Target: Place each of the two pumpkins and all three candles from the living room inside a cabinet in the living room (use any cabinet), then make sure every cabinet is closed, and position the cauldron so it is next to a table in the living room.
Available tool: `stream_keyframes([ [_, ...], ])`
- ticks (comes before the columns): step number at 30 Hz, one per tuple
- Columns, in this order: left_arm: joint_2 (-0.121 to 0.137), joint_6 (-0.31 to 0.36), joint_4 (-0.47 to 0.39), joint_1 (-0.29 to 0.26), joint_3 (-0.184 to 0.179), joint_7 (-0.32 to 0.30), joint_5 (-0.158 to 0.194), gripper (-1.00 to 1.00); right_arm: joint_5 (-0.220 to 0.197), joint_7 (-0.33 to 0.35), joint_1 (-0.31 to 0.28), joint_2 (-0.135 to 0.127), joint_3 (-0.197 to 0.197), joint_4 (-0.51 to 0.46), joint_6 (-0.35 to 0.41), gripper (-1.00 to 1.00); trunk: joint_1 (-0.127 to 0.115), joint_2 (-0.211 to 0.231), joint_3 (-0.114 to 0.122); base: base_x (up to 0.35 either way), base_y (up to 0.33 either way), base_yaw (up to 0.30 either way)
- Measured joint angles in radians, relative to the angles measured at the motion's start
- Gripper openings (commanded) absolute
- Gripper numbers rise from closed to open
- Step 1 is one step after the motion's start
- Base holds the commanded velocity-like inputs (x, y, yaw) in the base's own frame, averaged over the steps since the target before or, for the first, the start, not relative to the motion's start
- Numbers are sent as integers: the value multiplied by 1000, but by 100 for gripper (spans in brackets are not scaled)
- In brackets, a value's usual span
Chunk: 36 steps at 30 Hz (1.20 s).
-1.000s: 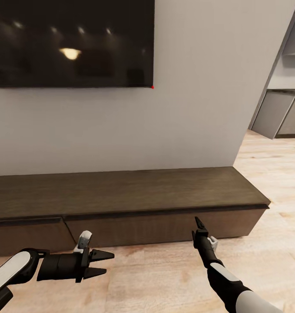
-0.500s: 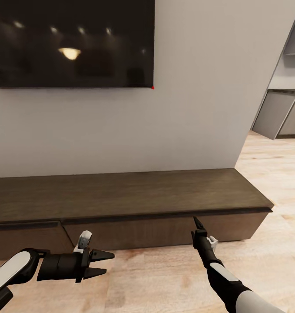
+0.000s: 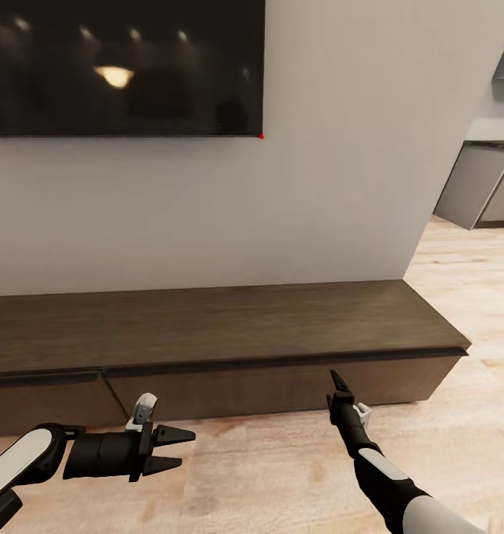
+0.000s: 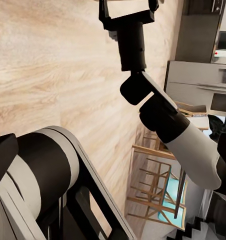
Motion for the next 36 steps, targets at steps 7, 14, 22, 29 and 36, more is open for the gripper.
stream_keyframes([
  [7,0,0,1,0,0,0,0,100,24,-5,0,0,1,0,1,100,0,0,0,65,0,0],
  [14,0,0,0,0,-2,0,0,100,58,-5,0,1,0,0,1,100,0,0,0,52,0,0],
  [22,0,0,0,0,-2,0,0,100,59,-5,0,2,0,0,1,100,0,0,0,96,0,0],
  [29,0,0,1,0,-3,0,0,100,59,-4,0,2,0,0,1,100,0,0,0,78,0,0],
  [36,0,0,0,0,-3,0,-1,100,62,0,0,0,1,0,6,100,1,0,-4,7,0,0],
])
